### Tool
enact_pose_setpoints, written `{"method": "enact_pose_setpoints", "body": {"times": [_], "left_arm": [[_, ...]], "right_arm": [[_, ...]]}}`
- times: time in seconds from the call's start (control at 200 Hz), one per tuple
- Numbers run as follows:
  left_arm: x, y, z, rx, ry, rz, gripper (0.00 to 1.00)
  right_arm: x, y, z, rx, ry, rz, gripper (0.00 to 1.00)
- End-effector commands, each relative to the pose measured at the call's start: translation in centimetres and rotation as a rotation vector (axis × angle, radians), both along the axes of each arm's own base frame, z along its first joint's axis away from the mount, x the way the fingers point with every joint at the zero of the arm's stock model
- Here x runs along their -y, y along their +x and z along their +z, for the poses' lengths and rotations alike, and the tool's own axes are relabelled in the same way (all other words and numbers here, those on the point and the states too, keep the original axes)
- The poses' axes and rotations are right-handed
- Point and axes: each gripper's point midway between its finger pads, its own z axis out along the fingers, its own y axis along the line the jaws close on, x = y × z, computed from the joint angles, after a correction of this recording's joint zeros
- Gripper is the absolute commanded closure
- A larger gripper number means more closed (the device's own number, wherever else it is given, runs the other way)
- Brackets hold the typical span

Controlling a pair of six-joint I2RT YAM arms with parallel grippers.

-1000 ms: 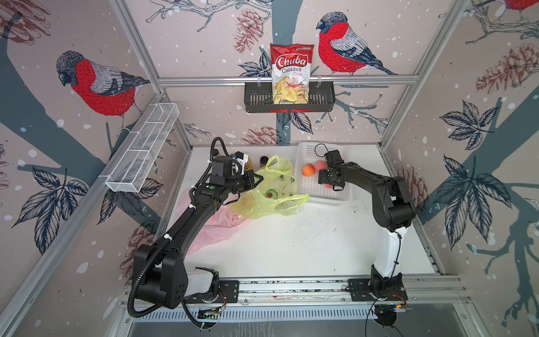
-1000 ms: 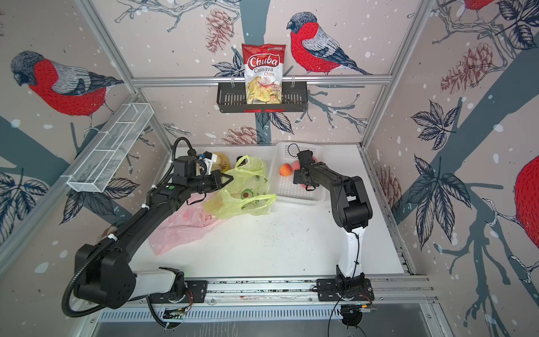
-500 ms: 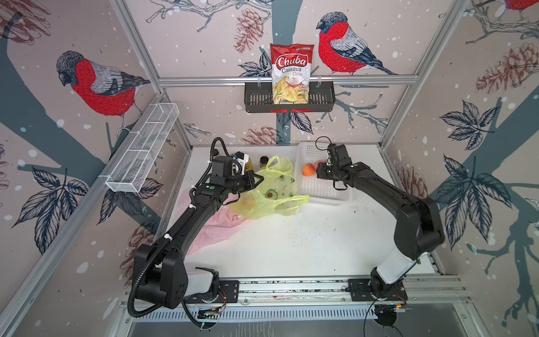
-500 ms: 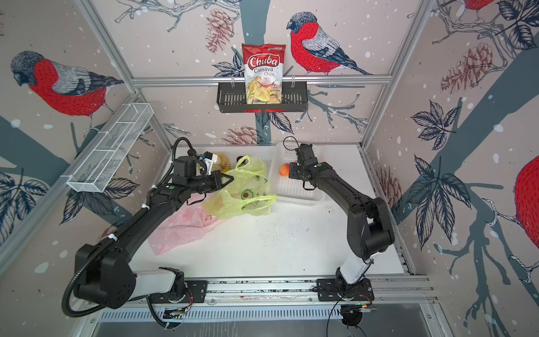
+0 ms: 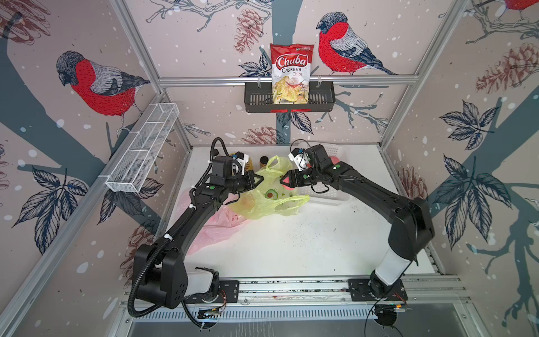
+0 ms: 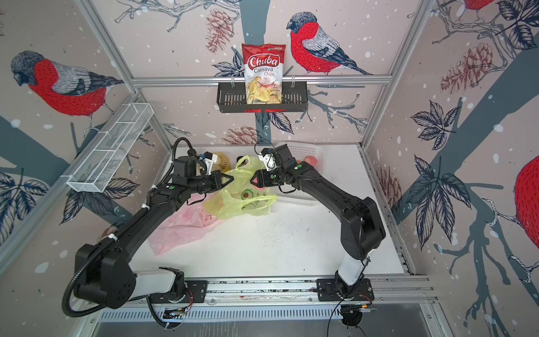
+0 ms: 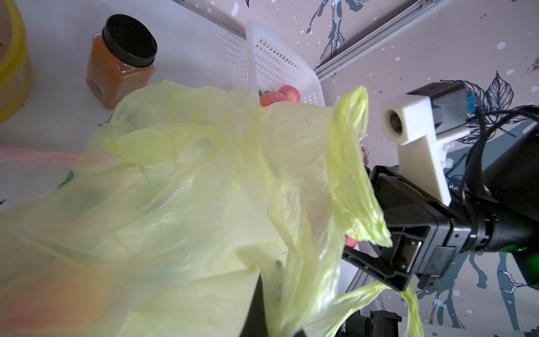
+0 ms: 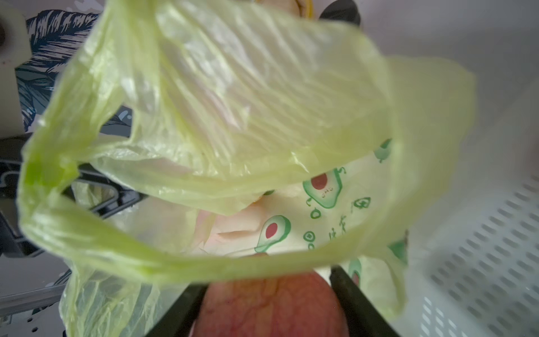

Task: Place the peach into a plastic bag & tie a knot
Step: Place the peach in the plastic bag, then pick up the peach from the basket.

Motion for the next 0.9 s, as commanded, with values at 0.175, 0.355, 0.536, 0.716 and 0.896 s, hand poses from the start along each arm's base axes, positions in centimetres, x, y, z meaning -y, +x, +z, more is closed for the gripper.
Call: {"method": "enact_pose_setpoints", "body": {"times": [0.175, 0.355, 0.536, 0.716, 0.896], "left_arm": [[0.2, 0.7, 0.7, 0.045, -0.015, 0.004, 1.0], [0.2, 0.9, 0.3, 0.042, -0.011, -0.002, 1.0], [0.3, 1.0, 0.3, 0.042, -0.013, -0.004, 1.0], [0.3, 0.5, 0.0, 0.033, -0.022, -0.004, 1.0], [0.0, -0.1, -0.1, 0.033, -0.022, 0.006, 1.0]], "right_arm": [[0.8, 0.1, 1.3, -0.015, 0.061, 0.012, 0.03], [8.1, 0.4, 1.8, 0.025, 0.045, -0.112, 0.27], [16.0, 3.3, 1.7, 0.105, 0.014, -0.383, 0.3], [18.7, 8.1, -1.9, 0.104, -0.172, -0.533, 0.15], [17.7, 13.2, -6.6, 0.036, -0.248, -0.56, 0.08]]}}
